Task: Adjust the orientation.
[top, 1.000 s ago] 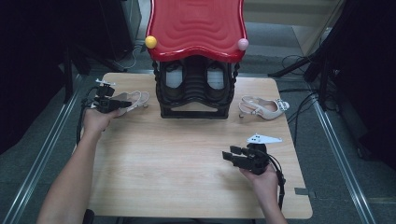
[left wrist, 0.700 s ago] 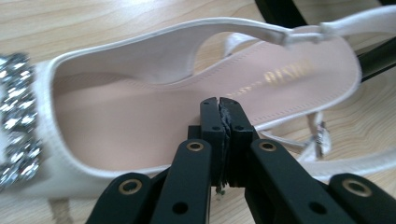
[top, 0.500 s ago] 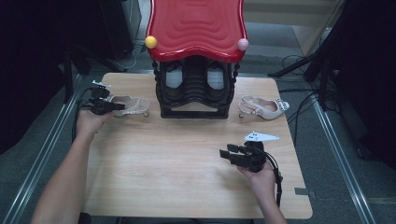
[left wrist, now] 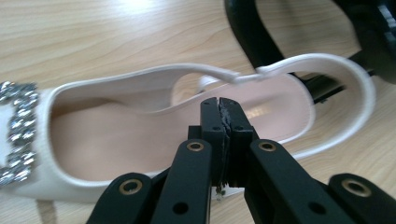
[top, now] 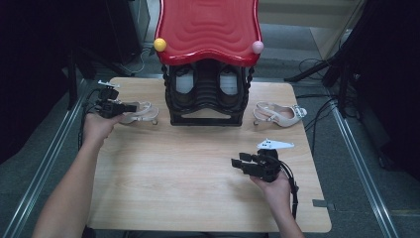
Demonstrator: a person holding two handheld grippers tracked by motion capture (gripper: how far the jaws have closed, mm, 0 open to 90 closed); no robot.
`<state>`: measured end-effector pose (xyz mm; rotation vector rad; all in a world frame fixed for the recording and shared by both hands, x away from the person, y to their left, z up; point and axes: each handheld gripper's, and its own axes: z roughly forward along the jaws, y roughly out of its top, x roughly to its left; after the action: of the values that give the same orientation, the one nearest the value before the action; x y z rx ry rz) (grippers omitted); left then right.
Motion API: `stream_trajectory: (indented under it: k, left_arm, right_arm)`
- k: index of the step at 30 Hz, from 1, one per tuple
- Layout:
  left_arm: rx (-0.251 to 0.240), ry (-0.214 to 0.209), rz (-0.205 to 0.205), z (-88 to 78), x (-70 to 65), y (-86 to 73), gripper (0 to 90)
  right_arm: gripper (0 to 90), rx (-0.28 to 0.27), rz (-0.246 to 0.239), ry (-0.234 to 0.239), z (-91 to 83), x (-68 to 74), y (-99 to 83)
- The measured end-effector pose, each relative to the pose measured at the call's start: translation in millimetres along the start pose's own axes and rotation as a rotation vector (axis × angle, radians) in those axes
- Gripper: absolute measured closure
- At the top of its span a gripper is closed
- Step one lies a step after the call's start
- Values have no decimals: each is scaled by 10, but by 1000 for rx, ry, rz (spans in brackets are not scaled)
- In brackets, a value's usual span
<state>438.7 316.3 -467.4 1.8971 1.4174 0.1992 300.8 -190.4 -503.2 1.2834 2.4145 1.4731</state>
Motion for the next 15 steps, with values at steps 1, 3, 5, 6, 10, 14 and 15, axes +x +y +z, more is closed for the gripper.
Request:
stream_trajectory:
  k: [1, 3, 5, 6, 10, 14, 15]
  left_arm:
    - [-11, -17, 0, -3, -44, 16, 895]
    - [-23, -34, 15, -1, -146, 43, 895]
    - [-9, -44, 39, 13, -230, 56, 895]
    - [-8, -47, 52, 21, -257, 48, 895]
    - [18, -46, 54, 90, -296, -52, 894]
    - [33, -32, 36, 103, -214, -154, 895]
    - [31, -26, 32, 98, -192, -174, 893]
  right_arm:
    - [528, -2, 0, 1, -2, 0, 1]
    - [531, -3, 3, 1, -5, 0, 2]
    - [531, -2, 4, 0, -8, -1, 1]
    - [531, -1, 4, -2, -9, -3, 1]
    - [531, 4, 9, -3, -8, -10, -9]
    - [531, -3, 1, -4, -8, -5, 0]
    - [531, -3, 0, -5, -8, -6, -1]
